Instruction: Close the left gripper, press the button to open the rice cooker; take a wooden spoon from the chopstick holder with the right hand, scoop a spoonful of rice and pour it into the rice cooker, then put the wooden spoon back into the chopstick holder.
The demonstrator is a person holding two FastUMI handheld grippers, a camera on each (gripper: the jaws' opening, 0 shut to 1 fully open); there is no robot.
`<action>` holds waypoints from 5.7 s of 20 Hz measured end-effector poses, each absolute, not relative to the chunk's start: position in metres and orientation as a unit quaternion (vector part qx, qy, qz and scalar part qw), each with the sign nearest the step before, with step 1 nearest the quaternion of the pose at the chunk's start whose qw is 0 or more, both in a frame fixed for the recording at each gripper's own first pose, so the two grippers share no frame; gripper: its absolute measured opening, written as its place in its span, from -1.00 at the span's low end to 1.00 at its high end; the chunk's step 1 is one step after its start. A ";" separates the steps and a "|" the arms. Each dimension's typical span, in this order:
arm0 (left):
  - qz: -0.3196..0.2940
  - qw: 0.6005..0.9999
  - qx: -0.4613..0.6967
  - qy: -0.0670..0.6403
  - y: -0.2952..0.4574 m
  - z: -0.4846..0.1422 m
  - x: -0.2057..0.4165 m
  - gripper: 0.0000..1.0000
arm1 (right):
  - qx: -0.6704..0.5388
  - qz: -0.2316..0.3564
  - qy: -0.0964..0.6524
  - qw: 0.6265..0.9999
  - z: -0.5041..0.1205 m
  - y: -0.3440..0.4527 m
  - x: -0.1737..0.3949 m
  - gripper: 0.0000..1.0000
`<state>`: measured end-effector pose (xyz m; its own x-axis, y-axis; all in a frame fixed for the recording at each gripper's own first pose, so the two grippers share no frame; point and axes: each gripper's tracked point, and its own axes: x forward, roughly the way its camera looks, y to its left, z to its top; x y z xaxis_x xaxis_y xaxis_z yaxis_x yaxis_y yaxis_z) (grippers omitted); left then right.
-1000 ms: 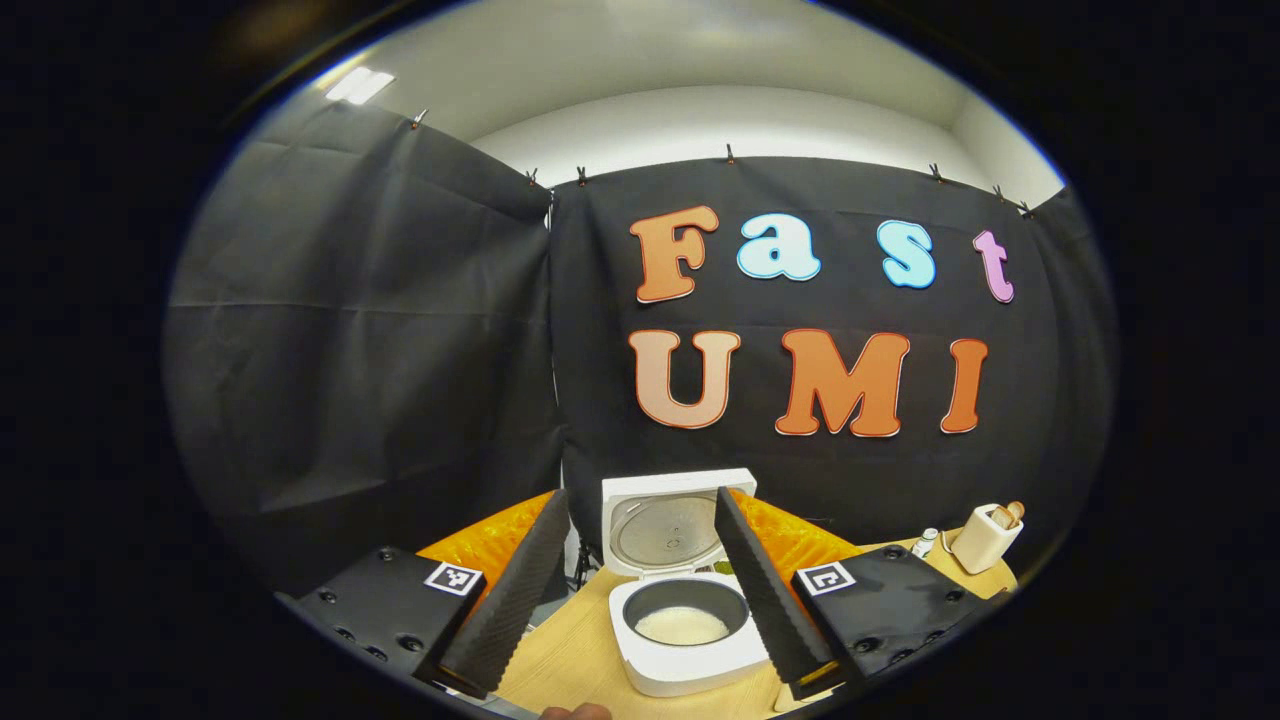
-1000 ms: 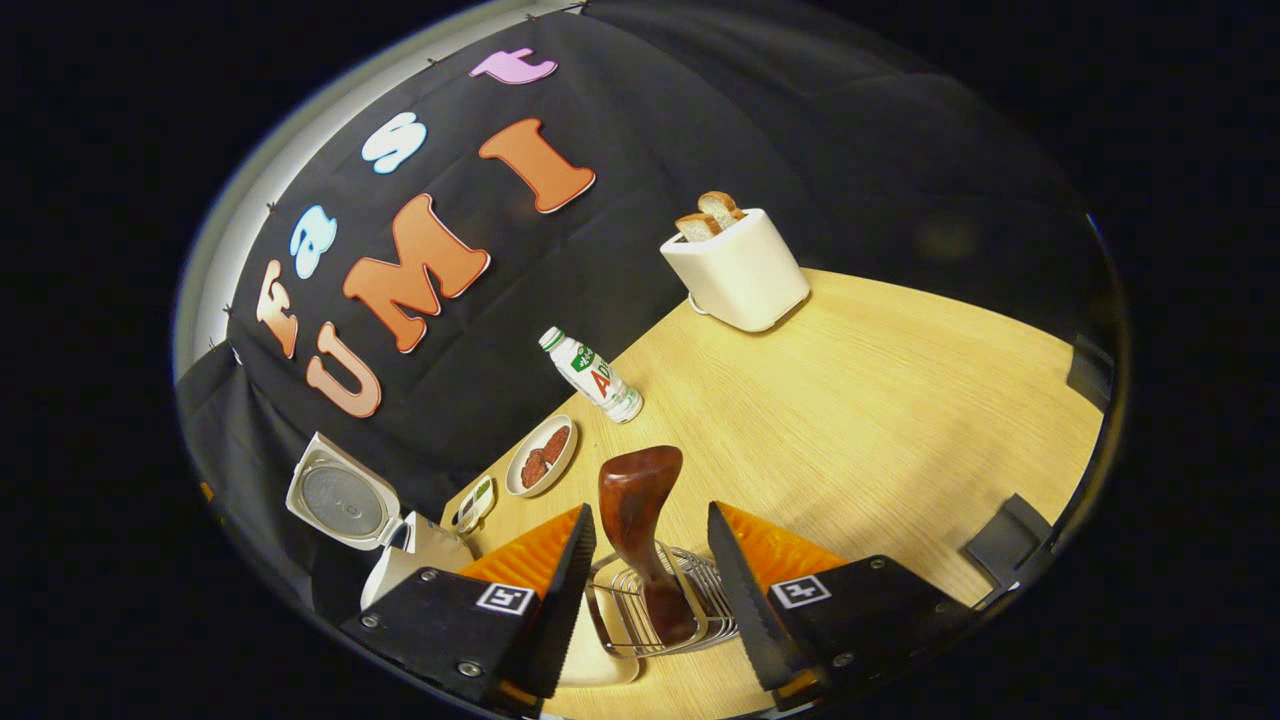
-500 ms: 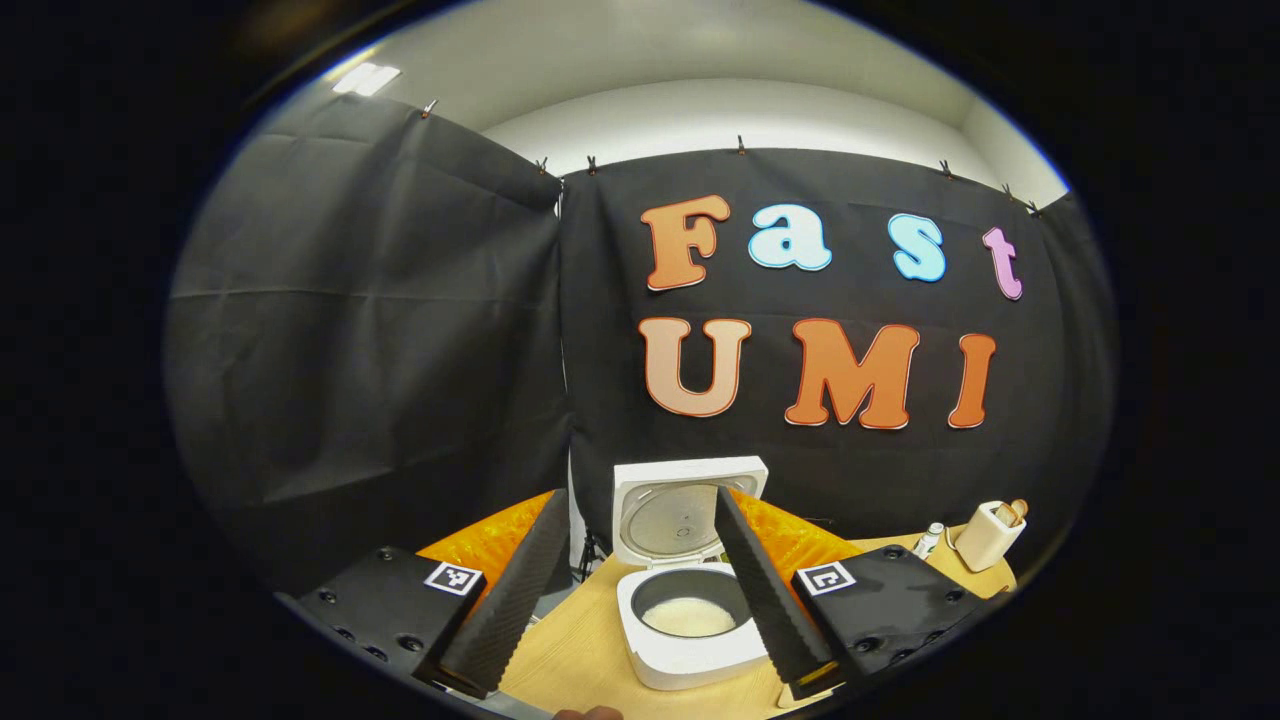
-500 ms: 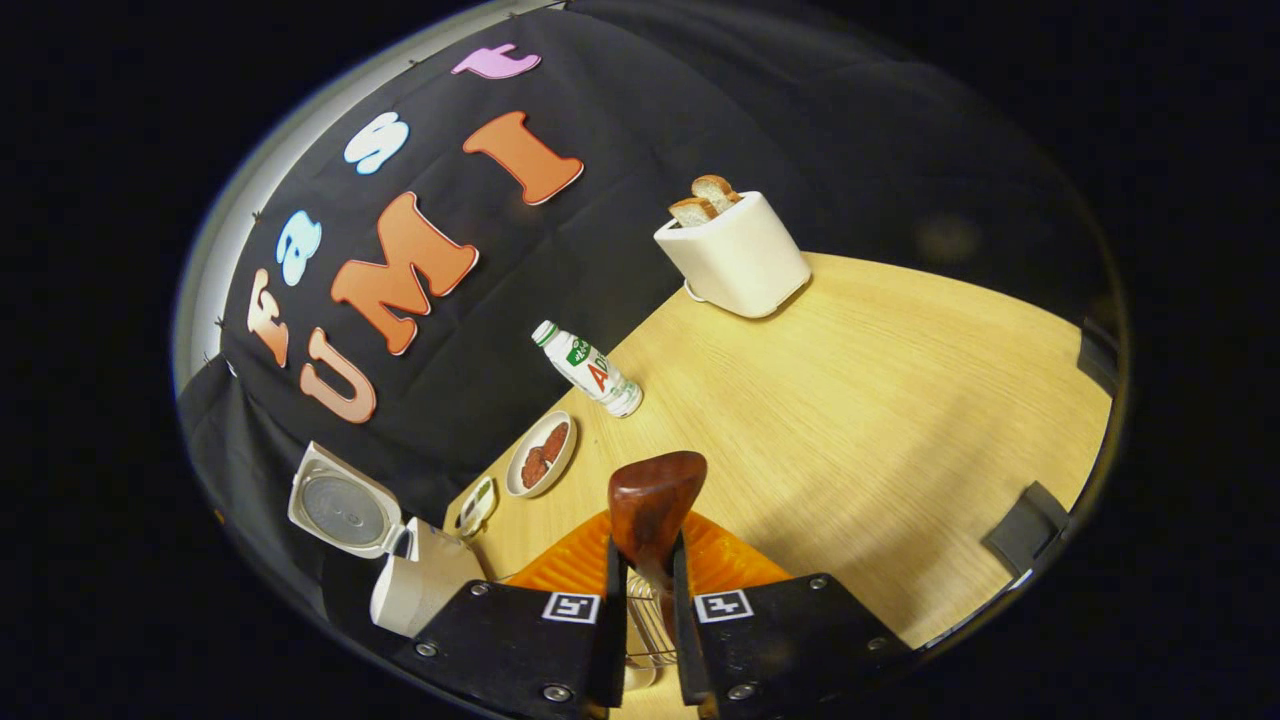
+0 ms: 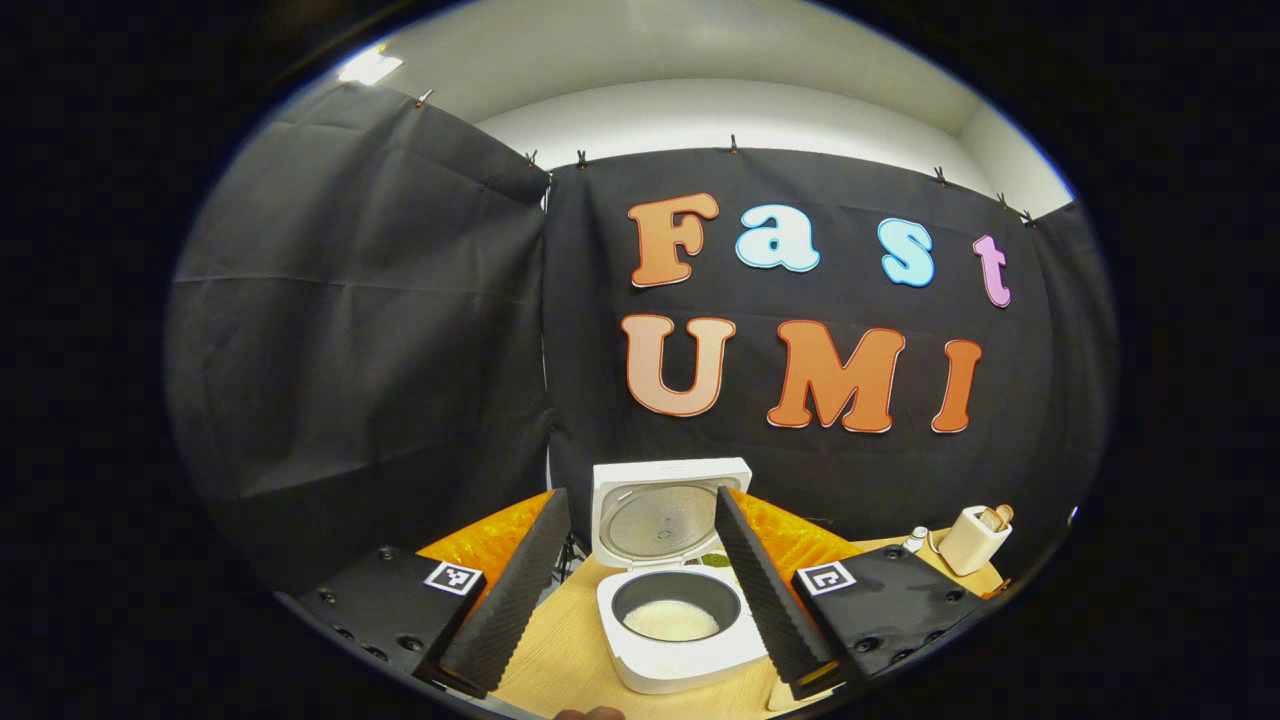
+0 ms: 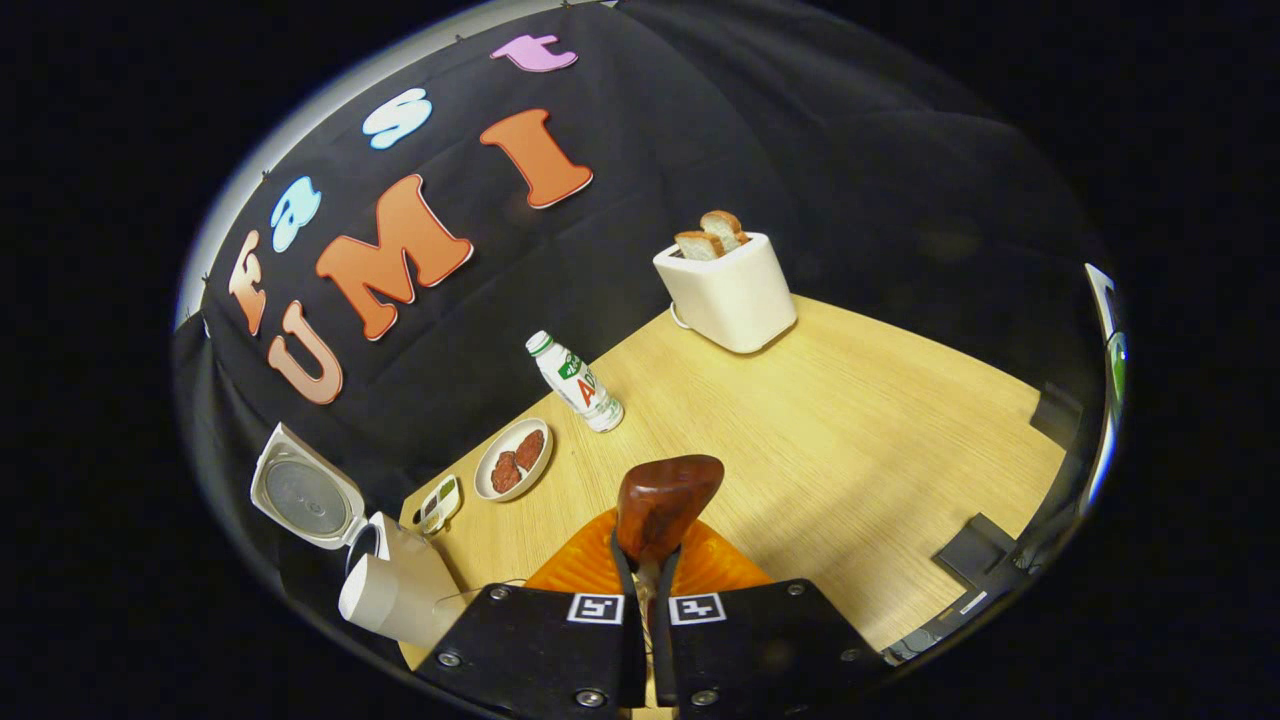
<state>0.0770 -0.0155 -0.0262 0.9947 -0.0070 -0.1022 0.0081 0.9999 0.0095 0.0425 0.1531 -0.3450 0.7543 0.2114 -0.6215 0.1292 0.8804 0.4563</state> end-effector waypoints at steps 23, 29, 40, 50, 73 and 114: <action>-0.040 0.998 0.010 0.052 0.006 -0.016 0.101 0.99 | 0.001 0.195 0.257 0.947 -0.288 0.317 -0.011 -0.96; -0.045 0.998 0.014 0.048 0.010 -0.011 0.105 0.99 | -0.054 0.185 0.267 0.944 -0.328 0.323 -0.026 -0.95; -0.045 0.997 0.027 0.058 0.007 -0.022 0.113 0.97 | 0.151 0.129 0.348 0.916 -0.379 0.329 -0.037 -0.96; -0.031 0.997 0.033 0.066 0.010 -0.027 0.107 0.97 | 0.334 0.115 0.414 0.839 -0.403 0.372 -0.041 -0.96; -0.049 0.997 0.023 0.055 0.011 -0.020 0.097 0.99 | 0.497 0.029 0.366 0.786 -0.342 0.291 -0.020 -0.96; -0.048 0.995 -0.014 0.086 0.069 -0.057 0.107 0.96 | 0.364 0.216 0.297 0.856 -0.144 0.571 0.097 -0.96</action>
<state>0.1075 0.0692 -0.0569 0.9807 -0.0982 -0.1689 0.0934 0.9950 -0.0364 0.0966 0.5708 -0.1440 0.7306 0.5860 -0.3505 -0.1536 0.6412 0.7518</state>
